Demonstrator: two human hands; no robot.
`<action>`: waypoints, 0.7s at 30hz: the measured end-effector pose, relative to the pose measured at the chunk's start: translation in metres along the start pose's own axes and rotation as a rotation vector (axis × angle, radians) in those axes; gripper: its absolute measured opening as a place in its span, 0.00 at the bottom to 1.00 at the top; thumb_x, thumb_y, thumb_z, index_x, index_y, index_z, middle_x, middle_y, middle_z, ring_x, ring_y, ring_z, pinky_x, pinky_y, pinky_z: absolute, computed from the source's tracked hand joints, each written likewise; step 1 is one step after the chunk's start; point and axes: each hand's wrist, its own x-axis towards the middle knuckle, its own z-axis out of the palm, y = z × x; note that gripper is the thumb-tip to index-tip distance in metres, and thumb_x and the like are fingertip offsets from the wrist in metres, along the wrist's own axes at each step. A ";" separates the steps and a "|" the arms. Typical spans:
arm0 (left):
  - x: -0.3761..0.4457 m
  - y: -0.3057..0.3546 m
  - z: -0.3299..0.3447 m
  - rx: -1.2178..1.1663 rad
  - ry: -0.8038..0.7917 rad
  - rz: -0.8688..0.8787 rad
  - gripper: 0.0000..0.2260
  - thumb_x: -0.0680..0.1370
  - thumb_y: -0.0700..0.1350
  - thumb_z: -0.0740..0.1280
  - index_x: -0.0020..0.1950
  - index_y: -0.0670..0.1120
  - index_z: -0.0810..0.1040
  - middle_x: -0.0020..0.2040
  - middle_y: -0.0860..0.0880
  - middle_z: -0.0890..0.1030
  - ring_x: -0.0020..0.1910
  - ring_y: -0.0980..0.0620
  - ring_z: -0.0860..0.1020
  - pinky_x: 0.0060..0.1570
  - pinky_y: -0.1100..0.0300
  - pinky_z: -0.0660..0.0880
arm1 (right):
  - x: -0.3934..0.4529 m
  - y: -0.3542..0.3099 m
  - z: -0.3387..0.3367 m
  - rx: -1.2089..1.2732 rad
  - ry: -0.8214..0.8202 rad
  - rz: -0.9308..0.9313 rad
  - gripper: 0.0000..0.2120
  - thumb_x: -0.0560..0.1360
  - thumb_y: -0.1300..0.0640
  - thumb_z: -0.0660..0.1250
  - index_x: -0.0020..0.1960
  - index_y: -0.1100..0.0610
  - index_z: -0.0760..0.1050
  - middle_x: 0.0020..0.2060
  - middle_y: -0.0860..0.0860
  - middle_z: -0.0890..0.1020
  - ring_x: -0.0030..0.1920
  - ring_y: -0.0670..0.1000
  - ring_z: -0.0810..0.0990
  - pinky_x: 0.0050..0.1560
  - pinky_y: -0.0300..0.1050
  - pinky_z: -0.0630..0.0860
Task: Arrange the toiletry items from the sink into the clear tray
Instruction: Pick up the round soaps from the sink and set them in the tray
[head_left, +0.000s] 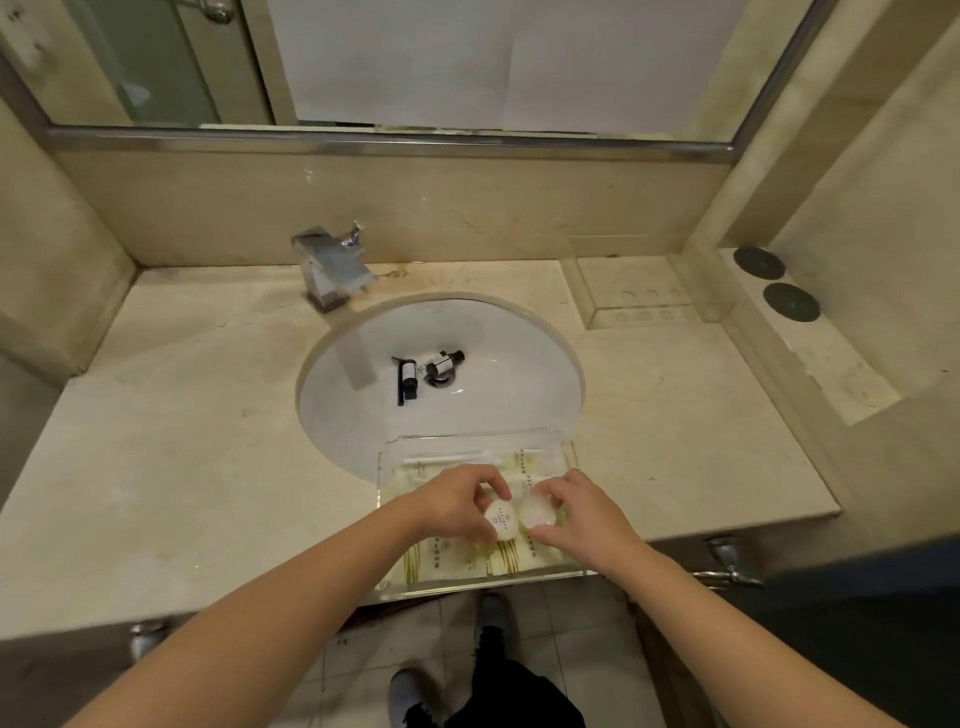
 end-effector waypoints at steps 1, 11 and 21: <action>0.001 0.001 0.002 0.018 -0.002 0.003 0.21 0.68 0.37 0.76 0.58 0.49 0.76 0.47 0.46 0.75 0.43 0.51 0.75 0.47 0.56 0.79 | -0.001 0.001 0.001 -0.011 -0.001 -0.002 0.24 0.68 0.47 0.72 0.63 0.48 0.74 0.51 0.44 0.72 0.50 0.44 0.74 0.52 0.42 0.75; -0.011 -0.011 -0.014 0.122 0.022 0.013 0.21 0.68 0.37 0.76 0.58 0.49 0.77 0.51 0.49 0.76 0.44 0.55 0.74 0.49 0.60 0.75 | 0.003 -0.018 0.018 -0.047 -0.015 -0.079 0.23 0.69 0.45 0.70 0.62 0.48 0.72 0.50 0.42 0.72 0.49 0.45 0.76 0.49 0.41 0.74; -0.040 -0.039 -0.032 0.278 -0.010 -0.013 0.19 0.66 0.39 0.77 0.54 0.48 0.77 0.45 0.49 0.76 0.38 0.58 0.73 0.44 0.61 0.73 | 0.008 -0.054 0.035 -0.220 -0.161 -0.227 0.21 0.64 0.42 0.71 0.53 0.48 0.70 0.46 0.42 0.73 0.46 0.48 0.75 0.43 0.43 0.72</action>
